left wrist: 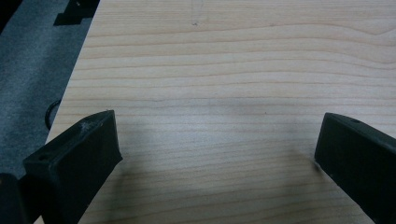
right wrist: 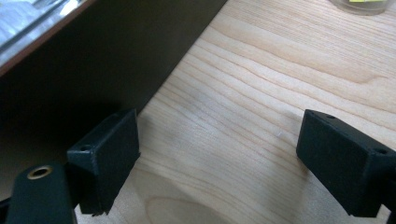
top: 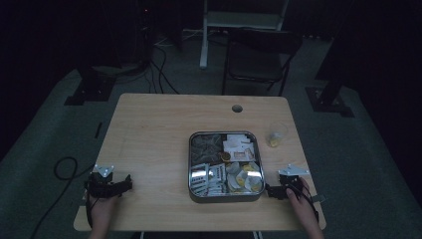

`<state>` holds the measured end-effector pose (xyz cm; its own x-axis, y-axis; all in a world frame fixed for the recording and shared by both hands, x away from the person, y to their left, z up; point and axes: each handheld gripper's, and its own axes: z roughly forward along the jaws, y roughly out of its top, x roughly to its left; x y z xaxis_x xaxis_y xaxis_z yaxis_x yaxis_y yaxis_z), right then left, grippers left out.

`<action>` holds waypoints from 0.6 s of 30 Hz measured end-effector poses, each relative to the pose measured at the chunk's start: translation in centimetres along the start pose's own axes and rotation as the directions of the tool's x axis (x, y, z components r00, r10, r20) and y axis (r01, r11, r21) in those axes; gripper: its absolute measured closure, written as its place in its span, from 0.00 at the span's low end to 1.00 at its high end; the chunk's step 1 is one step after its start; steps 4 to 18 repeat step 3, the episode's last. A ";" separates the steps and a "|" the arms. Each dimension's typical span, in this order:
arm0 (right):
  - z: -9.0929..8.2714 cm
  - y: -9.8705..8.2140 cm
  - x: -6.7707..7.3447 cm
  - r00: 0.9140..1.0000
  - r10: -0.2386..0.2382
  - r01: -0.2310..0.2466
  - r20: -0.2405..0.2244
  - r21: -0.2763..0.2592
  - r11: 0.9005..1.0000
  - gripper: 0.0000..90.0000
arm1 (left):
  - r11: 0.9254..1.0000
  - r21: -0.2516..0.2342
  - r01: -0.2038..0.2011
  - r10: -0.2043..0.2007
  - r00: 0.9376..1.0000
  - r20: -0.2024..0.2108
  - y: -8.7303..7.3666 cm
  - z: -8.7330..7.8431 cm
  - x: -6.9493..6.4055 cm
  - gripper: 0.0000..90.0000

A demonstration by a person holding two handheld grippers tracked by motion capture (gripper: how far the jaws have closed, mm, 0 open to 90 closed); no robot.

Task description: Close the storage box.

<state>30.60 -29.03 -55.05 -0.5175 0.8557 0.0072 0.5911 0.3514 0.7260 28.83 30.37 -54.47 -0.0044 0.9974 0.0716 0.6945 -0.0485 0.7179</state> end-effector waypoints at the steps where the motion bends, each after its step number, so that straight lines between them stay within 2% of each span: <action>1: 0.0 0.0 0.0 1.000 0.000 0.000 0.000 0.000 1.000 0.14 | 1.000 -0.001 0.003 -0.003 1.000 -0.002 0.0 0.0 0.0 0.01; 18: 0.0 0.0 0.0 1.000 0.000 0.000 0.000 0.000 1.000 0.14 | 1.000 0.000 -0.004 0.004 1.000 0.005 0.0 0.0 0.0 0.01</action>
